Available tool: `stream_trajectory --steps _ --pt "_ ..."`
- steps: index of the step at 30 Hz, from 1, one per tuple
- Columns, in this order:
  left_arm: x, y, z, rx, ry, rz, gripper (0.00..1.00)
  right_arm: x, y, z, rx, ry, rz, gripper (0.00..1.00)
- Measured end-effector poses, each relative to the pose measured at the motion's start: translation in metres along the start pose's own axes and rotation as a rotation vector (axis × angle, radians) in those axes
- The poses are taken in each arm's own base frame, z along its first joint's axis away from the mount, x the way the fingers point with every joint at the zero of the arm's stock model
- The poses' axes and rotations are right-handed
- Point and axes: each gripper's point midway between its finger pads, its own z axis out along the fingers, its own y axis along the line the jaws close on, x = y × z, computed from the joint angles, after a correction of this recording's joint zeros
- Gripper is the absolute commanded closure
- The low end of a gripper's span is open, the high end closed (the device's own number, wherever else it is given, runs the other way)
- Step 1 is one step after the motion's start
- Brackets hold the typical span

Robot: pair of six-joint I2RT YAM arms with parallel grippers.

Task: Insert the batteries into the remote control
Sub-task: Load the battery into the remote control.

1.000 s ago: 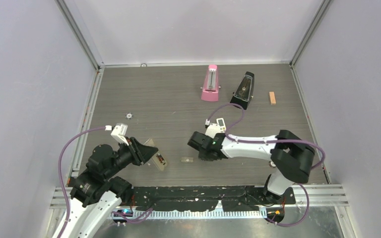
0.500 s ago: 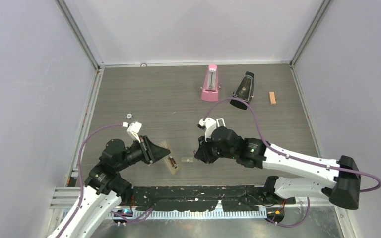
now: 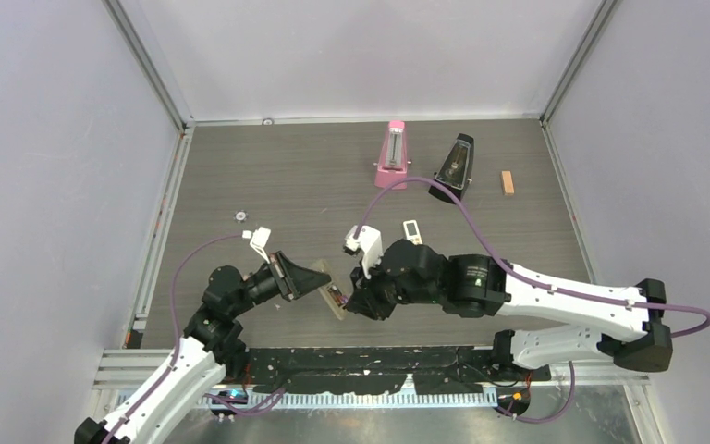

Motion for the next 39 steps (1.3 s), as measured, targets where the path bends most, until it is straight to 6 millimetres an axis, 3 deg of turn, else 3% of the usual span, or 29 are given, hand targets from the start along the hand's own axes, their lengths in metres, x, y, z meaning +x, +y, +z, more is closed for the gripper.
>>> stream_trajectory --steps 6,14,24,39 --pt "-0.009 -0.016 -0.005 0.077 -0.068 -0.002 1.00 -0.008 0.005 0.016 0.094 0.052 -0.022 0.95" --pt "-0.017 -0.033 -0.013 0.138 -0.123 0.006 1.00 0.004 -0.012 0.037 0.240 0.153 -0.062 0.95" --pt "-0.015 -0.030 -0.014 0.137 -0.124 -0.037 1.00 -0.013 -0.011 0.032 0.279 0.143 -0.091 0.94" --pt "-0.017 -0.031 -0.015 0.136 -0.138 -0.097 1.00 -0.005 -0.016 0.044 0.326 0.212 -0.124 0.89"
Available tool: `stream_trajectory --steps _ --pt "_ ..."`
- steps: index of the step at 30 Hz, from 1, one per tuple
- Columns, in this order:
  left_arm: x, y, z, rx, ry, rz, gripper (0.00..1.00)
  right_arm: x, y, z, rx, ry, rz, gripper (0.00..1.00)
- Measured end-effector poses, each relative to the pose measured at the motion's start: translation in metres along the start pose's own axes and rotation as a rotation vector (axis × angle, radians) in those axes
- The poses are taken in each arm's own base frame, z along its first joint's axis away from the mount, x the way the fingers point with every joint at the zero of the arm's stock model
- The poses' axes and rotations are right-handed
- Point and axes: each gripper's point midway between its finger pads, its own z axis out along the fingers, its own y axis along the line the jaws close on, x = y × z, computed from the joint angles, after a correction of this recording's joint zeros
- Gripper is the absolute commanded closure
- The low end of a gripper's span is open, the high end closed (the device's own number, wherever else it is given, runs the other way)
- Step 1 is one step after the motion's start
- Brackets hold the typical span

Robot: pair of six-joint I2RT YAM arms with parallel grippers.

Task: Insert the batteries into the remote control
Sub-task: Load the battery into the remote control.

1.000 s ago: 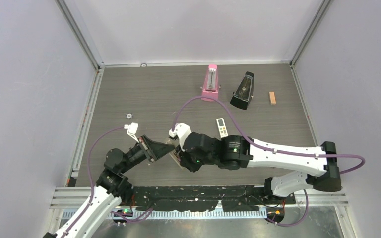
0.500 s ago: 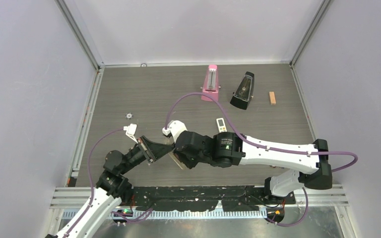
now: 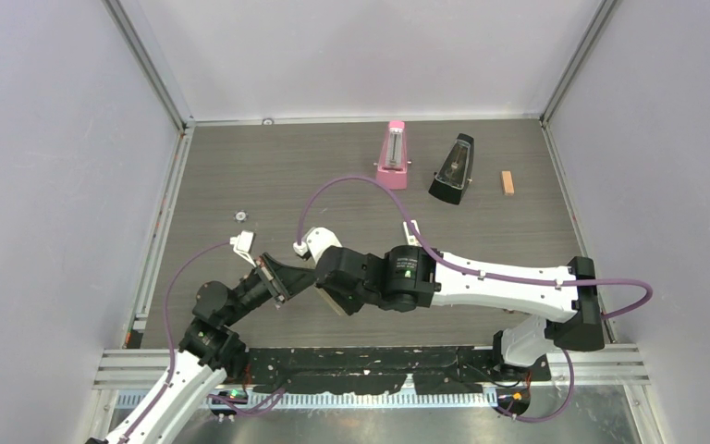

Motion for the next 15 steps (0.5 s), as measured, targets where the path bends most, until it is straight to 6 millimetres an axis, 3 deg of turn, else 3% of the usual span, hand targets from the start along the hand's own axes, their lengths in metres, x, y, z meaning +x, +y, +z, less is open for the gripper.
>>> stream_trajectory --steps 15 --pt "0.0012 0.0030 -0.0006 -0.009 -0.002 -0.050 1.00 -0.0039 -0.0004 0.0012 0.010 -0.007 0.001 0.79"
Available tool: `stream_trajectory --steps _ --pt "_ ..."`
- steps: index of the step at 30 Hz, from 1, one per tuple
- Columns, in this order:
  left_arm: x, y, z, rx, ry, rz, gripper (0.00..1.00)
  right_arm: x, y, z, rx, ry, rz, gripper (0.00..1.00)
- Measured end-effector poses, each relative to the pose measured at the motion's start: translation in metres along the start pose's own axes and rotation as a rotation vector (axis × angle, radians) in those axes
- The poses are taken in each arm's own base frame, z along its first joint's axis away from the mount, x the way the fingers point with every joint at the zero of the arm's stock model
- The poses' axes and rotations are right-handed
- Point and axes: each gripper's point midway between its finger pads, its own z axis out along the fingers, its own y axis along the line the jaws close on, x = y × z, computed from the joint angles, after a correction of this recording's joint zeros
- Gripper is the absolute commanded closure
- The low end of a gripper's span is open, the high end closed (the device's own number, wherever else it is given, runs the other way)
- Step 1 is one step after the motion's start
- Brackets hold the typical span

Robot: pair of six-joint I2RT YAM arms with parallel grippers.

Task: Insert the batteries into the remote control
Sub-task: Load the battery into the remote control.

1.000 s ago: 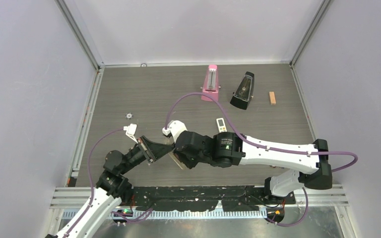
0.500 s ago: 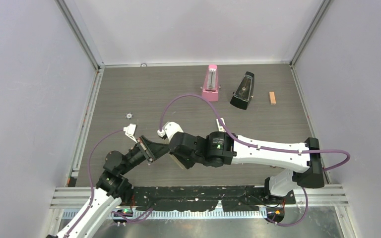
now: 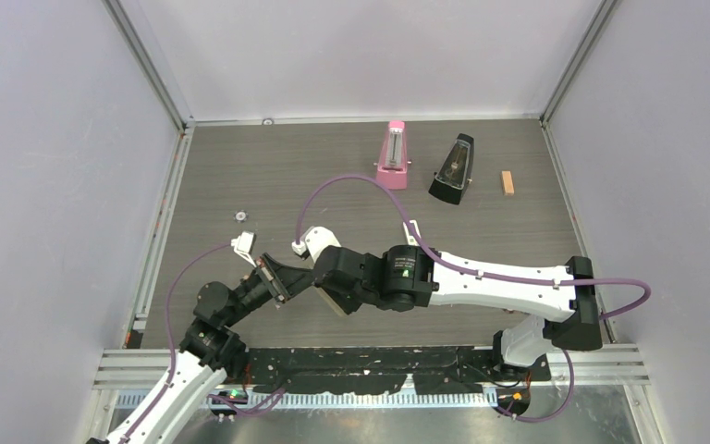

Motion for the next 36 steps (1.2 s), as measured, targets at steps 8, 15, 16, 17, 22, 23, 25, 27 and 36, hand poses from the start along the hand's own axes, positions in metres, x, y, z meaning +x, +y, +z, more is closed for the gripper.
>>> stream_trajectory --steps 8,15,16,17,22,23,25,27,36 --pt "0.000 0.000 0.000 0.000 -0.001 -0.009 1.00 0.000 0.001 0.000 -0.001 0.000 0.001 0.72" --pt "0.000 0.001 0.000 -0.001 -0.004 -0.022 1.00 -0.001 0.001 0.000 -0.002 -0.003 0.014 0.68" --pt "0.000 0.001 0.000 -0.001 -0.006 -0.022 1.00 -0.001 0.001 0.000 -0.002 -0.004 0.020 0.67" --pt "-0.001 0.001 0.000 -0.002 -0.007 -0.022 1.00 -0.002 0.002 0.000 -0.003 -0.005 0.024 0.65" --pt "-0.001 0.001 0.000 -0.001 -0.009 -0.026 1.00 -0.012 0.002 -0.009 -0.026 -0.062 0.085 0.52" --pt "-0.001 0.000 0.000 0.001 -0.010 -0.028 1.00 -0.014 0.001 -0.014 -0.034 -0.083 0.106 0.48" --pt "-0.001 -0.001 -0.001 0.004 -0.011 -0.033 1.00 -0.018 -0.002 -0.025 -0.052 -0.127 0.146 0.41" --pt "-0.002 -0.002 -0.001 0.007 -0.016 -0.045 1.00 -0.020 -0.006 -0.038 -0.069 -0.176 0.196 0.32" --pt "-0.013 -0.021 -0.002 0.065 -0.070 -0.125 1.00 0.000 -0.025 -0.060 -0.157 -0.390 0.550 0.18"
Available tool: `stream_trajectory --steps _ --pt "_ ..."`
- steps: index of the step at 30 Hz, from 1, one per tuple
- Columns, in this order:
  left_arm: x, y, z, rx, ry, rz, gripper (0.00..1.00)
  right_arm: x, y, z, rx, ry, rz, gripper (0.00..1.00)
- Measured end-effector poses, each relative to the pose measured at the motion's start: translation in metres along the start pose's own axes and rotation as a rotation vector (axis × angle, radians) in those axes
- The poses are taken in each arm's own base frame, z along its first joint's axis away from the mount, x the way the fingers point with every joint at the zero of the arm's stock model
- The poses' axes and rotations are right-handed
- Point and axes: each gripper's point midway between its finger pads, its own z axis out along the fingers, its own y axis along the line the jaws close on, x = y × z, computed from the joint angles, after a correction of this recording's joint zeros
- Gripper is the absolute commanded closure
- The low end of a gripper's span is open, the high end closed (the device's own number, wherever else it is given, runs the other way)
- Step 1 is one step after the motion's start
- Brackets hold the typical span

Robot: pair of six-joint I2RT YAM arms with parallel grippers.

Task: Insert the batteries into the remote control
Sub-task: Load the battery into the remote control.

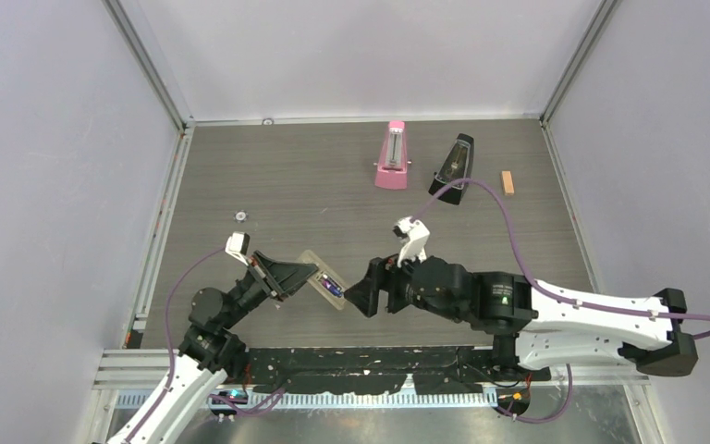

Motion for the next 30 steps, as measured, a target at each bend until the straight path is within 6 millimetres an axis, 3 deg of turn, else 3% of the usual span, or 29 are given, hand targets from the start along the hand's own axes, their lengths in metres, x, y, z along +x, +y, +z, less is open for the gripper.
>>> stream_trajectory --steps 6,12,17,22,30 --pt "-0.009 -0.013 0.001 0.042 -0.049 -0.051 1.00 0.001 0.004 0.004 -0.096 -0.096 0.204 0.19" --pt "-0.017 -0.024 0.000 0.078 -0.093 -0.078 1.00 -0.020 0.026 0.004 -0.195 -0.177 0.340 0.38" --pt "-0.021 -0.027 -0.001 0.088 -0.115 -0.088 1.00 -0.024 0.023 0.008 -0.201 -0.217 0.408 0.47" --pt "-0.023 -0.029 -0.001 0.096 -0.124 -0.091 1.00 -0.027 0.024 0.010 -0.204 -0.233 0.438 0.46" --pt "-0.023 -0.033 -0.001 0.112 -0.123 -0.094 1.00 -0.017 0.023 0.022 -0.182 -0.202 0.456 0.32"
